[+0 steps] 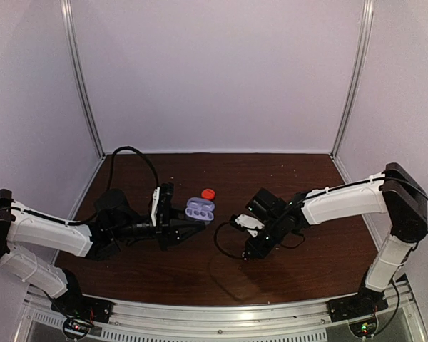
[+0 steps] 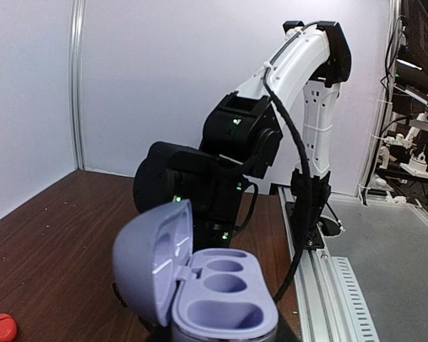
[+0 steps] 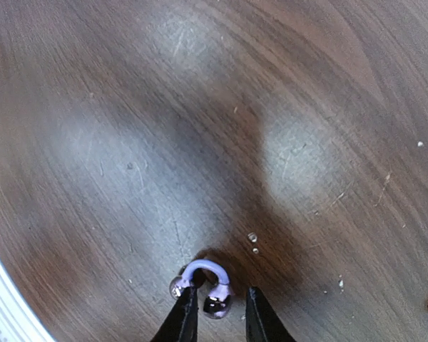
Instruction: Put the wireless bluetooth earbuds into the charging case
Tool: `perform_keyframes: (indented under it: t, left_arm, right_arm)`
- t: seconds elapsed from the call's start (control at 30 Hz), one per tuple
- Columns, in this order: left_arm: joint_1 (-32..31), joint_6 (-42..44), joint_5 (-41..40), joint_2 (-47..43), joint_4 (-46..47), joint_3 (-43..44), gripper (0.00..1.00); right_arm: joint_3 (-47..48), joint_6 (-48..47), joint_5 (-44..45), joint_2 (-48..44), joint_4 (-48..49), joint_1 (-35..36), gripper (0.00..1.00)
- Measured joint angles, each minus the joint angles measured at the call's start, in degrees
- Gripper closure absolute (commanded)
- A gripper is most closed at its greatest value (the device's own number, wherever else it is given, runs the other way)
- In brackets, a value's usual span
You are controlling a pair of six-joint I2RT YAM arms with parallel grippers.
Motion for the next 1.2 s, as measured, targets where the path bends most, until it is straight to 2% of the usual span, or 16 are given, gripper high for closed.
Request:
perform_keyframes:
  t: [0.23, 0.47, 0.67, 0.93, 1.2]
  left_arm:
    - [0.0, 0.04, 0.0, 0.02, -0.04, 0.0, 1.0]
    - [0.0, 0.31, -0.02, 0.15, -0.09, 0.0, 1.0]
    - [0.0, 0.87, -1.29, 0.33, 0.17, -0.13, 1.0]
    - [0.0, 3.89, -7.58, 0.02, 1.99, -2.78, 1.0]
    - [0.02, 8.7, -15.37, 0.28, 7.91, -5.95, 1.0]
  right_arm:
    - [0.02, -0.22, 0.55, 1.46, -1.97, 0.57, 0.81]
    - [0.02, -0.35, 1.27, 1.46, -2.21, 0.68, 0.9]
    - [-0.17, -0.15, 2.49, 0.2, -1.7, 0.7, 0.93]
    - [-0.42, 0.7, 5.35, -11.54, 1.27, 0.42, 0.94]
    - [3.19, 2.84, 6.4, -22.88, 3.19, 0.39, 0.94]
